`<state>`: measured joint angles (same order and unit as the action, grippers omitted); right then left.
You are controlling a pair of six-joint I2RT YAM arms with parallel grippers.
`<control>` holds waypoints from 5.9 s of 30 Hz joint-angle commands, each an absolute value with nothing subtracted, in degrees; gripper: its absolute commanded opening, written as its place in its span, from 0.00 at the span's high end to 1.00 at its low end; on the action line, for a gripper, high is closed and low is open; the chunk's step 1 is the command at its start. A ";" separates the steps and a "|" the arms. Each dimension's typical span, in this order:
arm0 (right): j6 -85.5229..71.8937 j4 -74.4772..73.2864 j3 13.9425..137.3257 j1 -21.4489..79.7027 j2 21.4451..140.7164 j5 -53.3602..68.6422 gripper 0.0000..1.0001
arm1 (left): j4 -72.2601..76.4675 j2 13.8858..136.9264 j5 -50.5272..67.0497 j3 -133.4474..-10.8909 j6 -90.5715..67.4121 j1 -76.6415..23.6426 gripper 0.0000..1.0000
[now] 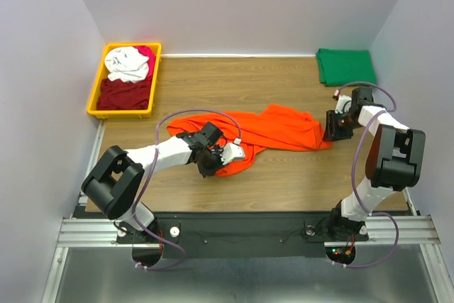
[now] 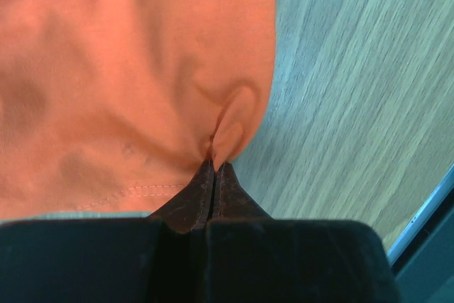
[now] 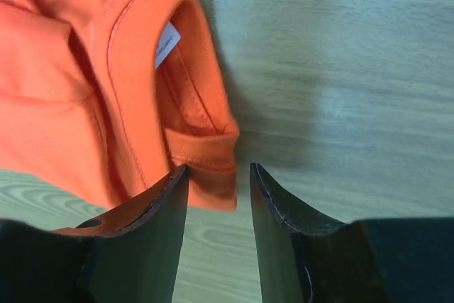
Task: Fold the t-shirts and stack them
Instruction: Flatten the tshirt out
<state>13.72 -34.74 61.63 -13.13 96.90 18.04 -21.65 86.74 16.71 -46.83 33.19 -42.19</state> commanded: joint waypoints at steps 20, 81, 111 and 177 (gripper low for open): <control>12.31 -45.00 81.91 -18.98 87.97 19.69 1.00 | -40.09 73.92 39.20 -79.19 37.98 -4.50 1.00; 0.17 -33.23 86.66 5.18 114.87 26.37 0.53 | -23.73 102.30 32.17 -83.58 24.96 3.16 1.00; -4.22 -29.97 80.69 7.47 116.03 29.36 0.94 | -24.61 103.10 31.38 -84.11 26.28 3.08 1.00; -3.08 -28.30 60.64 17.40 109.17 7.11 0.99 | -27.86 92.64 31.29 -73.30 31.55 2.20 1.00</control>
